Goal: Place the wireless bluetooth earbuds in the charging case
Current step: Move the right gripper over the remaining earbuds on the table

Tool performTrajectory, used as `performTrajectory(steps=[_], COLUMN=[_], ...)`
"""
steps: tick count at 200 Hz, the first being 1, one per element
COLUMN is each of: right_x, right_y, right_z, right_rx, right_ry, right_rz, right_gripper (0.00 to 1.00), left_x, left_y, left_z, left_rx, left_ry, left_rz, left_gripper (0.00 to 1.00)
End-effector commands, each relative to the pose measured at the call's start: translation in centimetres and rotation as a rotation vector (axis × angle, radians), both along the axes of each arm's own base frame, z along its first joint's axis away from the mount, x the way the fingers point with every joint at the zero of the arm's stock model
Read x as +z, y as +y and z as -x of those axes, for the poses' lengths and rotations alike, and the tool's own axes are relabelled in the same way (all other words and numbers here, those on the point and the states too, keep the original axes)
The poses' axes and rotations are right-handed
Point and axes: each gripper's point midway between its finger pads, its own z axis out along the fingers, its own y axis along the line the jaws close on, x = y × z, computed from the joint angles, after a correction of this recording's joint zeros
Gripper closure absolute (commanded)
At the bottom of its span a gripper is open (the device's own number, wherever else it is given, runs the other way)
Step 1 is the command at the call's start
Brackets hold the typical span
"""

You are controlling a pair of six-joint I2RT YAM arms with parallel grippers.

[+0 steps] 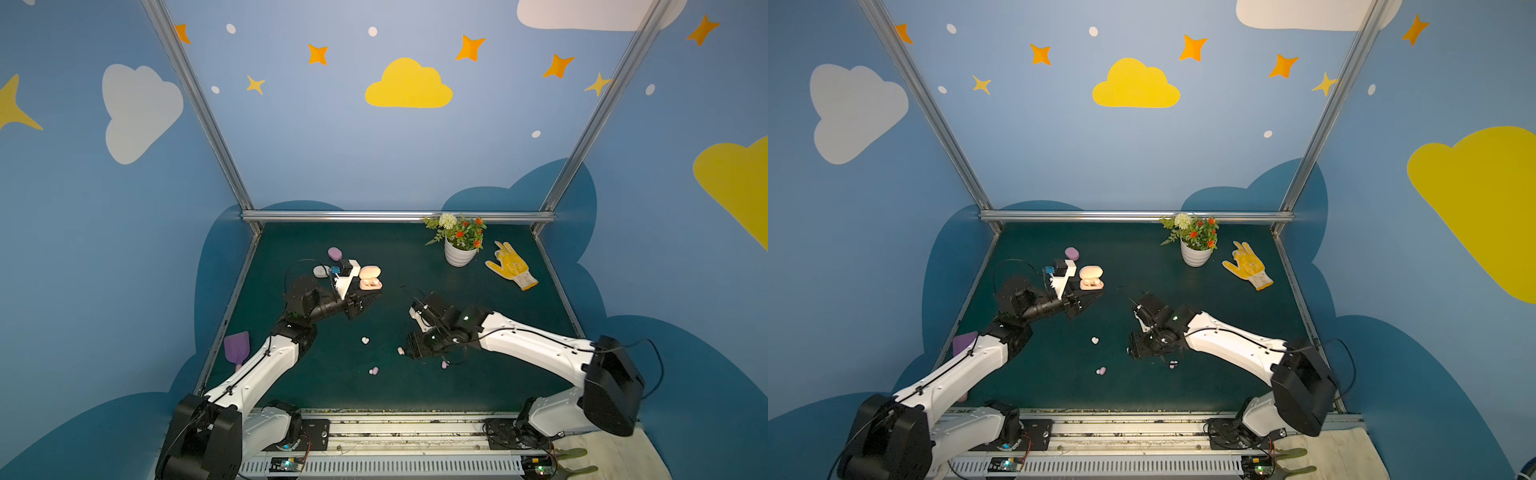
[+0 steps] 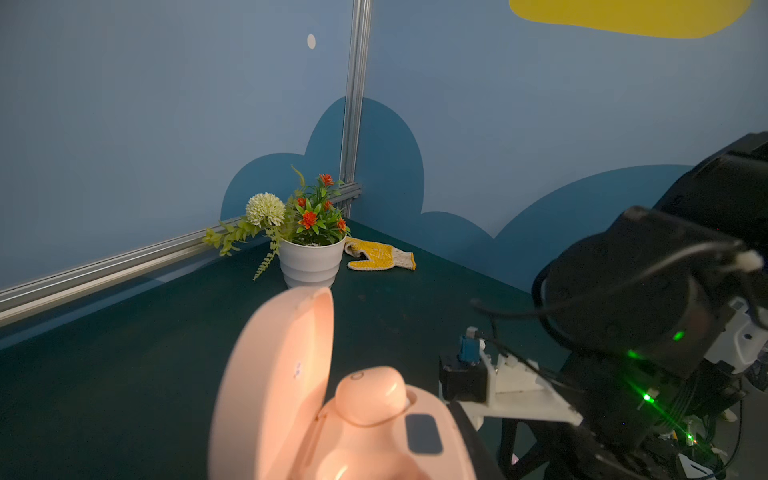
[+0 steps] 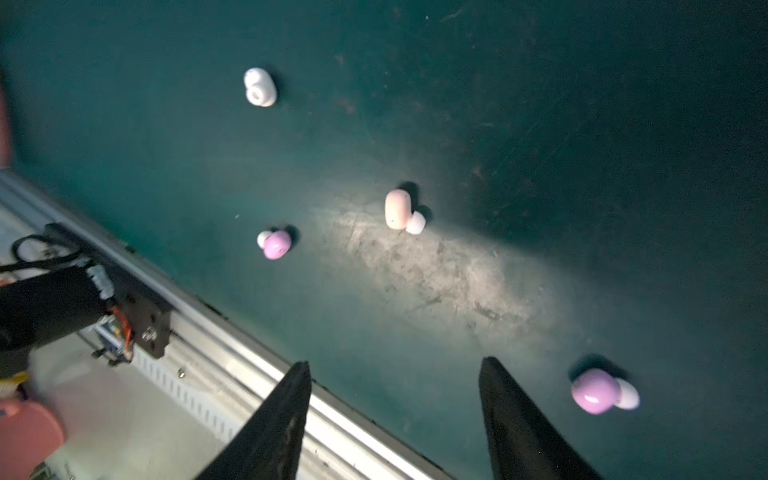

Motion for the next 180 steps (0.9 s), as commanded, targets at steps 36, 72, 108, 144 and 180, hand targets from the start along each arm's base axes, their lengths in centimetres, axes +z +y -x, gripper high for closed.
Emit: performTrajectory(steps=[36, 72, 108, 144, 180], right_x=[-2.1, -3.6, -4.6, -5.6, -6.3], right_y=[2.3, 3.2, 3.5, 3.7, 3.4], right_z=[-2.5, -3.0, -3.5, -3.4, -3.3], right_rx=[0.056, 0.091, 0.105, 0.116, 0.121], right_ry=[-0.071, -0.056, -0.057, -0.035, -0.022], right_rz=[0.104, 0.156, 0.186, 0.208, 0.236], right_gripper=[0.49, 0.54, 0.6, 0.64, 0.66], left_x=[0.4, 0.2, -0.1, -0.1, 0.0], left_y=[0.9, 1.5, 1.7, 1.9, 2.2], left_z=[-0.8, -1.9, -2.3, -2.5, -2.7], left_rx=[0.01, 0.03, 0.032, 0.037, 0.042], left_ry=[-0.005, 0.017, 0.031, 0.037, 0.038], left_rz=[0.041, 0.059, 0.065, 0.07, 0.077], left_gripper=[0.96, 0.96, 0.96, 0.96, 0.96])
